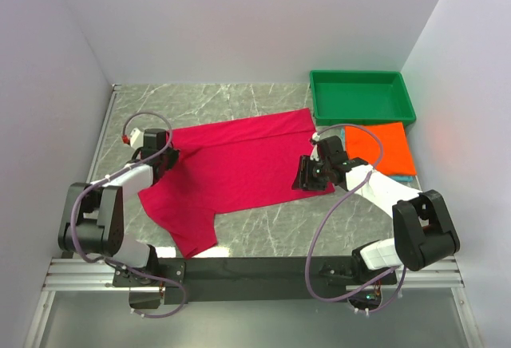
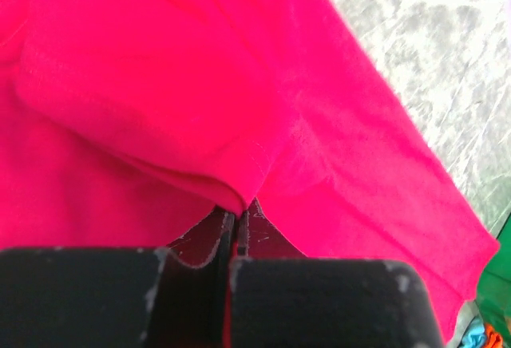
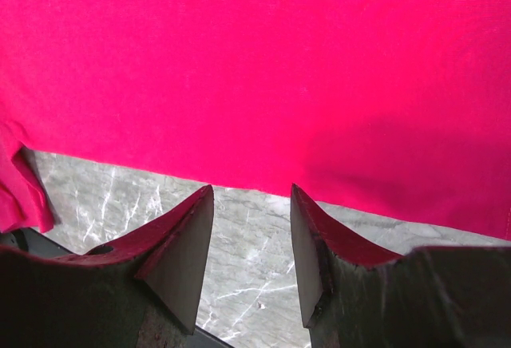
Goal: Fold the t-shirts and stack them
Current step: Fold the tshirt
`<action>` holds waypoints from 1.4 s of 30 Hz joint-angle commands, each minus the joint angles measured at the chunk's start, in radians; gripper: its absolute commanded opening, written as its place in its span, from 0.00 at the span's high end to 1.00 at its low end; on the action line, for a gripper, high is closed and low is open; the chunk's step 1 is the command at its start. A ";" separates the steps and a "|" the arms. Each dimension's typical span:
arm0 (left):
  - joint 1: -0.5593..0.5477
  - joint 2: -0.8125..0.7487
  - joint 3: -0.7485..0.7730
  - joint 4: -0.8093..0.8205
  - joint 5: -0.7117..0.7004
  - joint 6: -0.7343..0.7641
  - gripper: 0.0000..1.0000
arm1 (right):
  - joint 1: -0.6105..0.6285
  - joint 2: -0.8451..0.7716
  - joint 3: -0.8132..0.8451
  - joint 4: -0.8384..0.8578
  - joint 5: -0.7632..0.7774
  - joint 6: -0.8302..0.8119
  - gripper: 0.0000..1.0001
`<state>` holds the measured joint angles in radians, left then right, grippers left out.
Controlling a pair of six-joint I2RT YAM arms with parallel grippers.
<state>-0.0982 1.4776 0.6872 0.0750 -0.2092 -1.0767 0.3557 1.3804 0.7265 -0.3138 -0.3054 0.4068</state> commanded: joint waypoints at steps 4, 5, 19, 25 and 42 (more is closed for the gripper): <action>0.003 -0.068 0.026 -0.191 0.066 -0.046 0.96 | 0.005 -0.041 -0.012 0.021 0.000 -0.008 0.50; 0.003 -0.069 0.023 -0.214 0.076 -0.055 0.95 | 0.005 -0.043 -0.012 0.022 0.000 -0.008 0.50; 0.000 -0.056 -0.051 -0.204 0.159 -0.121 0.75 | 0.005 -0.043 -0.016 0.024 -0.004 -0.006 0.50; 0.009 -0.138 -0.028 -0.270 0.070 -0.071 0.45 | 0.003 -0.046 -0.015 0.024 -0.004 -0.010 0.50; 0.294 -0.179 -0.038 0.027 0.094 0.428 0.02 | 0.003 -0.057 -0.022 0.045 -0.044 -0.014 0.50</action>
<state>0.1749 1.2522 0.6415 -0.0364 -0.2047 -0.7643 0.3557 1.3624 0.7120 -0.3035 -0.3355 0.4053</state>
